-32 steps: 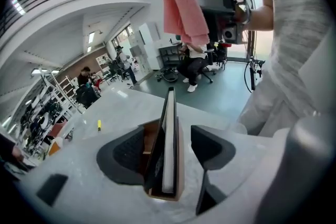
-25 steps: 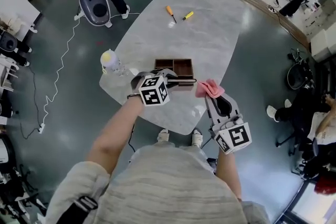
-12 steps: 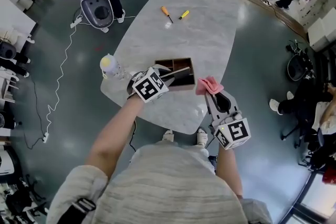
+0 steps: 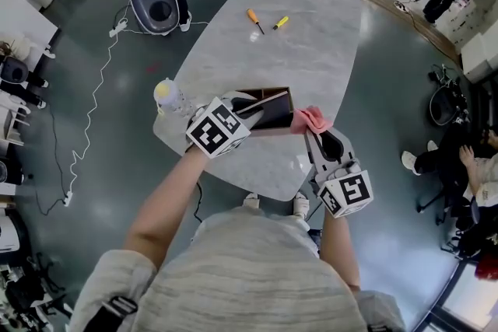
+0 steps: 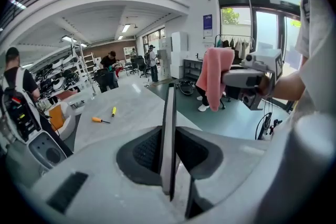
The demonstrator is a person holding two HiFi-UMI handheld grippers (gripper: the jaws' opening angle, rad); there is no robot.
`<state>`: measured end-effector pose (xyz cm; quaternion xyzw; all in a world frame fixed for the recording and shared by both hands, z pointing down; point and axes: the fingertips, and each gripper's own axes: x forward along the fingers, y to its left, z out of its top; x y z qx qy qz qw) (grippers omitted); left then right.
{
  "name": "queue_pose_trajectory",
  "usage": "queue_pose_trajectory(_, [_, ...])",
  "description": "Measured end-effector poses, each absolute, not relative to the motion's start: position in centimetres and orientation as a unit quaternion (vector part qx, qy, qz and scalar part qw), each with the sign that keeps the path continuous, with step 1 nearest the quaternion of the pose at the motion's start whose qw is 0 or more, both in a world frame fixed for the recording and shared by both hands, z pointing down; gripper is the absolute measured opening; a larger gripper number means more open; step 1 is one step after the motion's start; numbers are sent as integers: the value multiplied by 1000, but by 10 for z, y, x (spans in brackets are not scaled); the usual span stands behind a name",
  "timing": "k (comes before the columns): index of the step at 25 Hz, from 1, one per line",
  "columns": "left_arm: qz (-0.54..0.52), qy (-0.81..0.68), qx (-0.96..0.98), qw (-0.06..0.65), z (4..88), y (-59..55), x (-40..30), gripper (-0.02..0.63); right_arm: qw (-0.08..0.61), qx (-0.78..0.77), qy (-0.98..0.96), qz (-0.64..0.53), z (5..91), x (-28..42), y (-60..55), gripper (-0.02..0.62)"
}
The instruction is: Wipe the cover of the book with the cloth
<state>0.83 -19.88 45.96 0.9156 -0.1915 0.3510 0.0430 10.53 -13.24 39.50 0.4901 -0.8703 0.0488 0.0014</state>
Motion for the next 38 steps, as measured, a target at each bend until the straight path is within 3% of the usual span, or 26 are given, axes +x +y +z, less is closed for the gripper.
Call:
queue_pose_trajectory(5, [296, -242, 920, 84, 431, -200, 2, 78, -4, 479, -877, 44, 385, 102, -134, 58])
queue_pose_trajectory(11, [178, -317, 902, 235, 421, -202, -23, 78, 5, 467, -881, 76, 386, 86, -142, 58])
queue_pose_trajectory(15, [146, -361, 875, 289, 441, -190, -33, 78, 27, 458, -880, 122, 397, 63, -158, 60])
queue_pose_trajectory(27, [71, -445, 829, 330, 460, -177, -69, 78, 50, 430, -865, 255, 435, -15, -191, 60])
queue_pose_trajectory(38, [58, -460, 821, 334, 465, -172, -79, 78, 64, 443, -864, 232, 451, -34, -193, 58])
